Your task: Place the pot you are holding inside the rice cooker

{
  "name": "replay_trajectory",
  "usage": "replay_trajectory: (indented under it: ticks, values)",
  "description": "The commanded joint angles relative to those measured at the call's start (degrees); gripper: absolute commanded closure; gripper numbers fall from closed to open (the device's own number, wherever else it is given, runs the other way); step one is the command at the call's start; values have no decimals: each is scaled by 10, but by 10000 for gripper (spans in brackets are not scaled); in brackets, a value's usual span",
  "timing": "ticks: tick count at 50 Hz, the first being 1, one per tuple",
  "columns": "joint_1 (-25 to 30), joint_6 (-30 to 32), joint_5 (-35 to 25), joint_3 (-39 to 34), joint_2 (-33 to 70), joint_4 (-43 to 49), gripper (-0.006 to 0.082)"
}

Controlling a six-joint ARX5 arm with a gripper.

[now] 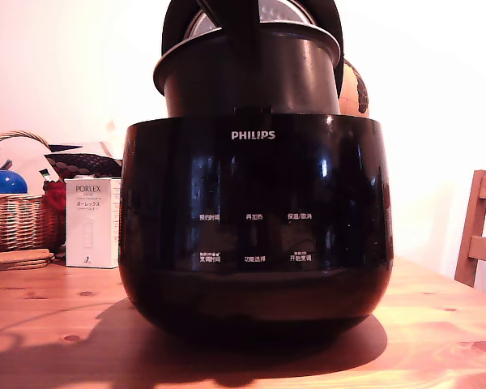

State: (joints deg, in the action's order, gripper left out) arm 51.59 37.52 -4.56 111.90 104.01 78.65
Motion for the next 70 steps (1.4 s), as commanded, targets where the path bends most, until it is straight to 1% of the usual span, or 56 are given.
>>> replay_trajectory:
  ticks: [1, 26, 35, 36, 42, 43, 45, 46, 49, 50, 63, 64, 66, 67, 70]
  values:
    - [0, 5, -11, 18, 2, -10, 790]
    - [4, 2, -5, 18, 51, -9, 790]
    - [10, -3, -19, 18, 55, -10, 790]
    - [10, -16, -23, 18, 55, -10, 790]
    - [10, -22, -55, 18, 55, -9, 790]
    - [10, -47, -60, 18, 56, -9, 789]
    - [10, -47, -71, 18, 58, -9, 790]
    - [10, -64, -77, 18, 59, -9, 790]
    - [9, -66, -88, 18, 63, -9, 789]
    - [9, -76, -89, 18, 64, -9, 789]
    - [9, -80, -87, 18, 73, -8, 778]
    - [9, -92, -85, 18, 73, -8, 778]
    - [8, -92, -85, 18, 73, -7, 778]
    - [7, -103, -85, 18, 73, -7, 778]
    - [4, -104, -86, 17, 73, -7, 778]
